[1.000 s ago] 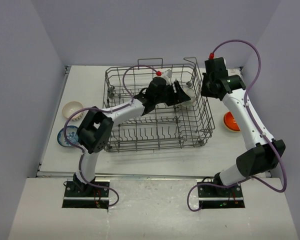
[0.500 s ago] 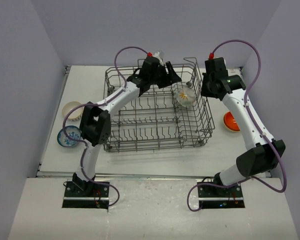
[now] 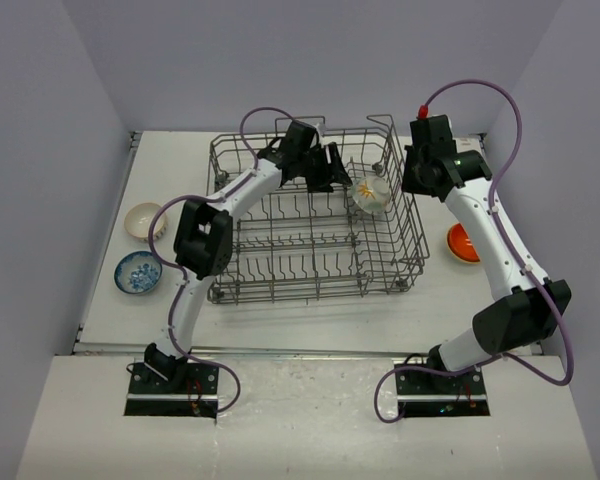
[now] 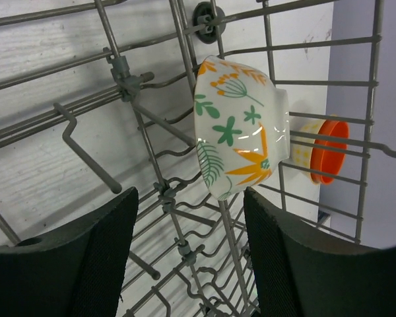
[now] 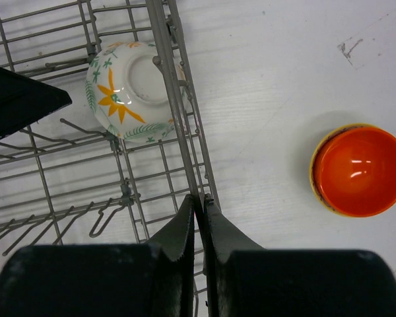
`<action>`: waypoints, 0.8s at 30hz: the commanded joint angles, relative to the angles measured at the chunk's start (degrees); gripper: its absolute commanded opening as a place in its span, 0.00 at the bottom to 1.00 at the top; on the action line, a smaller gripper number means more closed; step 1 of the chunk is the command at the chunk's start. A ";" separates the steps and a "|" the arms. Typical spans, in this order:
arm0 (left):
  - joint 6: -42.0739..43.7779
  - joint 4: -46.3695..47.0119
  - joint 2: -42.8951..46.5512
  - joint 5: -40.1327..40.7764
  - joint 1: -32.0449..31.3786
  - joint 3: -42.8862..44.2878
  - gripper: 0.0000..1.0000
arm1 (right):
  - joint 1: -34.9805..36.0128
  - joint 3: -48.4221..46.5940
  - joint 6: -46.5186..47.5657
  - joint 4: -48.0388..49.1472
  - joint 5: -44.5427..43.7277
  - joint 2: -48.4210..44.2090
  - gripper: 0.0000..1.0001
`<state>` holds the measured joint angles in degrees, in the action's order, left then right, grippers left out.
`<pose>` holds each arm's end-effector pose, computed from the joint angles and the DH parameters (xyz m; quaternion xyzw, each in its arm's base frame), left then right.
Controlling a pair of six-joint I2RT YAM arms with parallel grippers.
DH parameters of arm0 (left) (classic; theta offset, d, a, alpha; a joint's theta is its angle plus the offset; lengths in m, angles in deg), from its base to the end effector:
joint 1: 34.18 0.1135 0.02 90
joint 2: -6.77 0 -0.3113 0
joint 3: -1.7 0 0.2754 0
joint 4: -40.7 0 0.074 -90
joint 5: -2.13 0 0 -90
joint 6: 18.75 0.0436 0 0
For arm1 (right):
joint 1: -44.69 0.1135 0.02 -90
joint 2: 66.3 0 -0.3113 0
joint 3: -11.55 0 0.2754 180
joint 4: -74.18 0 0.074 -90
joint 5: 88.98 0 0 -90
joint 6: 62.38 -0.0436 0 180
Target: Unload the bowls from the dish rack
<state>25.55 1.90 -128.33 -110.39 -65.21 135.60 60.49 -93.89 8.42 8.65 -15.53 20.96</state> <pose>0.5084 -0.3253 0.2540 -0.0316 0.8921 -0.3960 0.2151 0.3356 0.0820 0.4252 0.0797 0.9199 -0.0196 0.3835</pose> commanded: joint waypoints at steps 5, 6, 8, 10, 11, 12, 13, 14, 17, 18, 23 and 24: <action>2.80 -2.71 1.17 -4.01 0.88 1.20 0.67 | -0.06 1.19 -1.54 1.09 2.05 0.54 0.00; 2.37 -2.00 0.99 -4.63 0.88 0.94 0.67 | 0.03 1.28 -1.63 1.18 2.05 0.63 0.00; 1.22 0.11 0.46 -5.77 0.79 0.85 0.67 | 0.03 1.36 -1.63 1.27 2.14 0.54 0.00; 0.43 1.51 0.11 -6.56 0.70 1.11 0.67 | -0.06 1.37 -1.54 1.27 2.14 0.63 0.00; 0.17 2.48 -0.24 -6.74 0.36 1.29 0.67 | -0.06 1.19 -1.54 1.18 2.14 0.80 0.00; -0.44 2.75 -0.42 -7.01 0.27 1.55 0.67 | -0.06 0.84 -1.45 1.09 2.14 0.89 0.00; -0.71 3.27 -0.59 -7.44 -0.17 1.64 0.67 | -0.06 0.75 -1.45 1.01 2.14 0.98 0.00; -0.98 3.28 -0.68 -7.45 -0.35 1.73 0.67 | -0.06 0.58 -1.45 1.01 2.14 1.07 0.00; -1.68 3.98 -0.94 -7.97 -1.23 1.90 0.67 | 0.03 0.31 -1.37 1.00 2.14 1.15 0.00; -1.77 4.07 -1.03 -7.97 -1.40 2.17 0.67 | -0.06 0.40 -1.37 1.01 2.14 1.33 0.00; -3.08 4.24 -3.32 -8.41 -2.19 4.01 0.67 | -0.06 0.66 -1.45 1.18 2.41 1.16 0.00; -3.17 4.16 -3.67 -8.33 -2.20 4.80 0.67 | 0.03 0.75 -1.45 1.18 2.49 1.15 0.00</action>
<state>23.85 4.94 -130.17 -116.29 -66.83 137.39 60.42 -93.89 8.42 8.67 -15.27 20.96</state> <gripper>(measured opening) 0.668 0.023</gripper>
